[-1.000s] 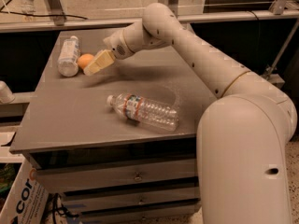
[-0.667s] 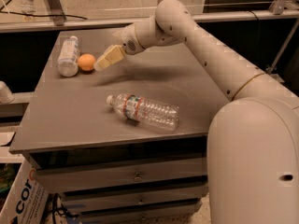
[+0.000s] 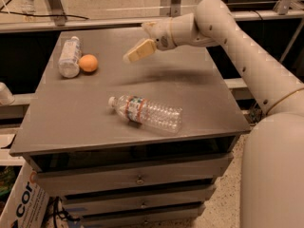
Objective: Move orange near blue plastic bottle
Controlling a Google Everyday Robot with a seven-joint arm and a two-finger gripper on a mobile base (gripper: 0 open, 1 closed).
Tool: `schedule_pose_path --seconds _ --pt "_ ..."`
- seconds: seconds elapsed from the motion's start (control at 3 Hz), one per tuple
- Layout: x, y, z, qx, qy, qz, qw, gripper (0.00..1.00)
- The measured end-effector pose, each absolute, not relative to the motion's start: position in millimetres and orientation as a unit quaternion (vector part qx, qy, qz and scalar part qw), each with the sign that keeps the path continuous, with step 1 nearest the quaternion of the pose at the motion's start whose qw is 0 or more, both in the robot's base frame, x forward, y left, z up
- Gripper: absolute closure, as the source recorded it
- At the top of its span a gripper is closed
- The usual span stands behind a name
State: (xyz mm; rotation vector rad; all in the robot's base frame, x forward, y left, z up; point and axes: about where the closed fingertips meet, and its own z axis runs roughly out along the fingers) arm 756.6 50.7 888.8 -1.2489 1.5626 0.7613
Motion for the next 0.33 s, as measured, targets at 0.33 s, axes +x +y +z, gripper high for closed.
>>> schedule_pose_path --seconds 0.33 --pt "756.9 42.3 889.3 -0.509 0.642 0.31 0.483 0.0"
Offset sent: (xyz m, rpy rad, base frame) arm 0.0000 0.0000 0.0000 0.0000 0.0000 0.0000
